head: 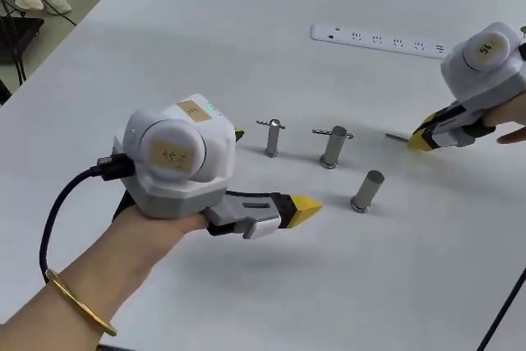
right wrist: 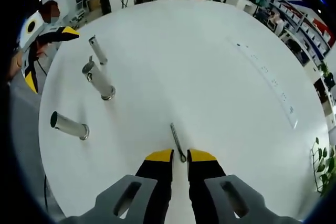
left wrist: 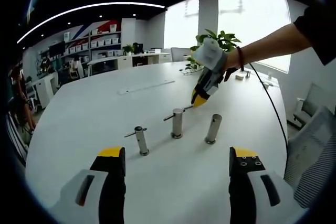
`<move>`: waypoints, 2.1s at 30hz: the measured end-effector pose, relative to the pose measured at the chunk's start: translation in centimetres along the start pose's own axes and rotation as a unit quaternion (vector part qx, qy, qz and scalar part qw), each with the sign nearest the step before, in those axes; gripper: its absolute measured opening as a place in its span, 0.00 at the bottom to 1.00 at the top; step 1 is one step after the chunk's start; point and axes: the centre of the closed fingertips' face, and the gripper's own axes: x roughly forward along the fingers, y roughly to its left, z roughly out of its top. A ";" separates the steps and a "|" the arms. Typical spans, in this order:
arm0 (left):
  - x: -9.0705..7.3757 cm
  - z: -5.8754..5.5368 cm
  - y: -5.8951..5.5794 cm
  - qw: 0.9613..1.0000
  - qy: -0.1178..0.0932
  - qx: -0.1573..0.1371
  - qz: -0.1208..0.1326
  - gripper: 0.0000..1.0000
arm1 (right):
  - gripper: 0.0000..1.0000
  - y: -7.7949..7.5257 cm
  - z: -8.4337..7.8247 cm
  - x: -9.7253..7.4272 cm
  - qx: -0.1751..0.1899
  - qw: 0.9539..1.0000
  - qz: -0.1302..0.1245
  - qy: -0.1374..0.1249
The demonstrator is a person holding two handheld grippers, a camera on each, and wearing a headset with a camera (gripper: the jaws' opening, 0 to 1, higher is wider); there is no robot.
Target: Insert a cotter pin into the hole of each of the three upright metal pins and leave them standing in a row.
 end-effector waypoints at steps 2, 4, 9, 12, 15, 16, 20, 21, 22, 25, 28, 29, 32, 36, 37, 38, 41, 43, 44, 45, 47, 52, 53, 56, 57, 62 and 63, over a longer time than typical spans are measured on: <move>0.0 0.0 0.0 1.000 0.000 -0.001 0.000 0.79 | 0.05 0.2 -0.1 0.1 0.000 1.000 0.007 0.004; 0.0 0.0 0.0 1.000 0.000 -0.001 0.000 0.79 | 0.04 0.5 -0.1 0.0 -0.001 1.000 0.014 0.006; 0.1 0.0 -0.1 1.000 0.001 -0.001 -0.002 0.79 | 0.03 0.3 -0.1 0.2 -0.015 0.999 0.024 0.016; 0.2 0.0 -0.2 1.000 0.002 0.000 -0.003 0.79 | 0.03 0.0 -0.1 0.4 -0.010 0.999 0.027 0.022; 0.2 0.0 -0.3 1.000 0.003 0.001 -0.004 0.79 | 0.03 0.1 -0.2 0.4 -0.005 0.999 0.030 0.025; 0.2 0.0 -0.3 1.000 0.002 0.001 -0.004 0.79 | 0.02 0.2 -0.2 0.3 -0.006 0.999 0.030 0.025; 0.2 0.1 -0.3 1.000 0.001 0.000 -0.005 0.78 | 0.00 0.4 -0.1 0.3 -0.021 0.999 0.027 0.030; 0.2 0.1 -0.3 1.000 0.000 0.000 -0.005 0.78 | 0.00 0.2 -0.1 0.3 -0.024 0.999 0.021 0.032; 0.2 0.1 -0.4 1.000 0.000 0.000 -0.006 0.78 | 0.00 0.4 -0.1 0.2 -0.034 0.999 0.022 0.034; 0.2 0.1 -0.4 1.000 0.001 0.000 -0.006 0.78 | 0.00 0.6 0.0 0.1 -0.034 0.999 0.021 0.038; 0.2 0.1 -0.4 1.000 -0.001 0.000 -0.008 0.78 | 0.00 0.9 0.0 0.0 -0.043 0.998 0.020 0.038; 0.2 0.2 -0.4 1.000 -0.001 0.000 -0.008 0.78 | 0.00 0.9 0.0 -0.1 -0.044 0.998 0.020 0.038; 0.1 0.2 -0.4 1.000 -0.003 -0.004 -0.007 0.78 | 0.00 0.8 0.0 0.0 -0.044 0.998 0.019 0.037; 0.1 0.2 -0.4 1.000 -0.003 -0.006 -0.009 0.77 | 0.00 0.9 0.1 -0.2 -0.047 0.998 0.013 0.034; 0.1 0.2 -0.4 1.000 -0.003 -0.006 -0.008 0.77 | 0.00 0.7 0.2 -0.3 -0.051 0.998 0.012 0.030; 0.1 0.2 -0.4 1.000 -0.002 -0.006 -0.009 0.77 | 0.00 0.6 0.3 -0.3 -0.051 0.998 0.011 0.028; 0.1 0.3 -0.5 1.000 -0.005 -0.012 -0.009 0.74 | 0.00 1.0 0.6 -0.9 -0.058 0.998 0.010 0.022; 0.1 0.5 -0.5 1.000 -0.008 -0.008 -0.010 0.72 | 0.00 1.3 1.0 -1.4 -0.067 0.998 0.009 0.013; 0.1 0.5 -0.6 1.000 -0.009 -0.009 -0.011 0.71 | 0.00 1.5 1.1 -1.6 -0.068 0.998 0.010 0.009; 0.1 0.5 -0.7 1.000 -0.008 -0.010 -0.012 0.71 | 0.00 1.5 1.2 -1.5 -0.070 0.997 0.010 0.005; 0.0 0.6 -1.0 1.000 -0.009 -0.009 -0.016 0.70 | 0.00 1.8 1.6 -1.9 -0.080 0.997 0.010 -0.004; 0.0 0.9 -1.4 1.000 -0.008 -0.014 -0.025 0.64 | 0.00 3.4 2.9 -3.5 -0.108 0.994 0.012 -0.027; 0.0 1.0 -1.4 1.000 -0.009 -0.014 -0.026 0.63 | 0.00 3.6 3.1 -3.7 -0.110 0.993 0.012 -0.030; 0.0 1.6 -1.4 0.999 -0.015 -0.021 -0.031 0.60 | 0.00 4.9 3.9 -4.6 -0.127 0.990 0.020 -0.049; 0.1 1.7 -1.4 0.999 -0.015 -0.024 -0.031 0.59 | 0.00 5.2 4.0 -4.8 -0.132 0.990 0.020 -0.053; 0.2 2.4 -1.5 0.998 -0.019 -0.044 -0.044 0.50 | 0.00 7.0 4.8 -6.0 -0.152 0.985 0.027 -0.075; 0.2 2.4 -1.5 0.997 -0.017 -0.051 -0.046 0.48 | 0.00 7.5 5.0 -6.2 -0.155 0.984 0.028 -0.081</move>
